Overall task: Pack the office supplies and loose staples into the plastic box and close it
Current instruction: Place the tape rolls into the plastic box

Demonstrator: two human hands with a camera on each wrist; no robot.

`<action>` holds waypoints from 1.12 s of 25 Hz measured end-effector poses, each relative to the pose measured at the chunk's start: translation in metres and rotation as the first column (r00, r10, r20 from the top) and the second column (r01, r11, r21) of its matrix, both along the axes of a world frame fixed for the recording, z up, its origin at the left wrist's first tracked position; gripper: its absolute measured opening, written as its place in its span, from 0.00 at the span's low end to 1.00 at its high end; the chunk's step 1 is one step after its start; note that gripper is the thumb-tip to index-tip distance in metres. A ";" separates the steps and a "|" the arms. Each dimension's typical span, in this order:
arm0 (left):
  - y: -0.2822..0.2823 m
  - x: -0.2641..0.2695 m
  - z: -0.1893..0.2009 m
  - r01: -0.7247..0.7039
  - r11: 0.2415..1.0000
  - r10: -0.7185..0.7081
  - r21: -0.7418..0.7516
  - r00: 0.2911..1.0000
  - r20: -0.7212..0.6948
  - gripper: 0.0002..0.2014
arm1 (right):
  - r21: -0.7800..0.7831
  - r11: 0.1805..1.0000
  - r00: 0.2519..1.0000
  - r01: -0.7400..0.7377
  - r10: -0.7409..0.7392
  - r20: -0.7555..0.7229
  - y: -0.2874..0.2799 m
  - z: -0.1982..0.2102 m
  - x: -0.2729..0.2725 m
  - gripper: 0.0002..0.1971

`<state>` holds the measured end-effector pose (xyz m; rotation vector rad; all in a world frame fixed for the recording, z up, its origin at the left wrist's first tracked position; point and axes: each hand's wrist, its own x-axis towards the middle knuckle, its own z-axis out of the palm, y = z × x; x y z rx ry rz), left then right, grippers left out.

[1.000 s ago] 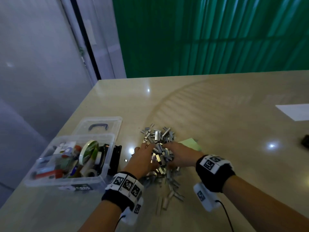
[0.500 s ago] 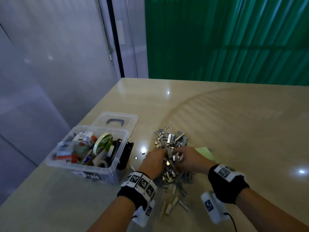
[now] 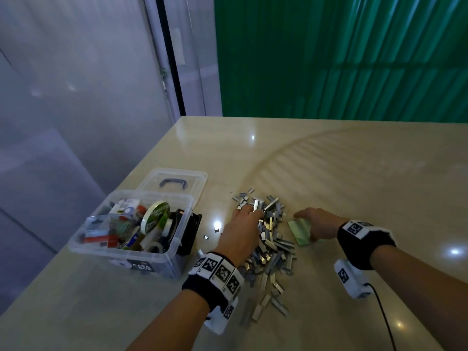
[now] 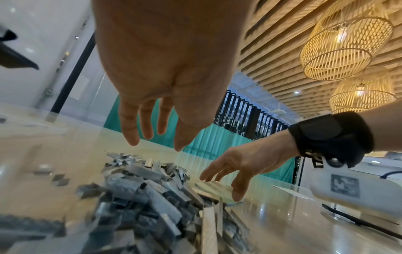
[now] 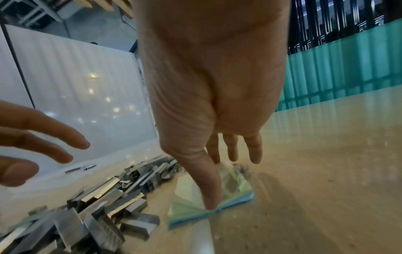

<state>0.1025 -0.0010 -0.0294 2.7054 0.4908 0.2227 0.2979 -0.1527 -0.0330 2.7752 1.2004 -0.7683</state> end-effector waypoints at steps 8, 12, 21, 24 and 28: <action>0.010 -0.017 0.031 0.055 0.995 -0.051 -0.086 0.998 0.048 0.15 | 0.174 0.984 0.999 -0.039 0.036 0.022 0.004 0.027 -0.017 0.08; 0.023 -0.028 0.064 0.077 0.974 -0.050 -0.214 0.990 0.130 0.18 | 0.464 0.884 0.979 -0.059 0.143 -0.147 0.024 0.092 -0.056 0.08; 0.109 -0.114 0.139 0.076 0.949 0.021 -0.305 0.953 0.301 0.06 | 0.729 0.684 0.920 0.019 0.273 -0.280 0.112 0.167 -0.150 0.07; 0.147 -0.148 0.138 0.014 0.930 0.095 -0.367 0.956 0.277 0.03 | 0.714 0.700 0.936 -0.019 0.263 -0.233 0.151 0.158 -0.174 0.07; 0.188 -0.181 0.118 -0.064 0.952 0.136 -0.299 0.965 0.226 0.06 | 0.770 0.634 0.900 0.065 0.296 -0.320 0.197 0.139 -0.197 0.09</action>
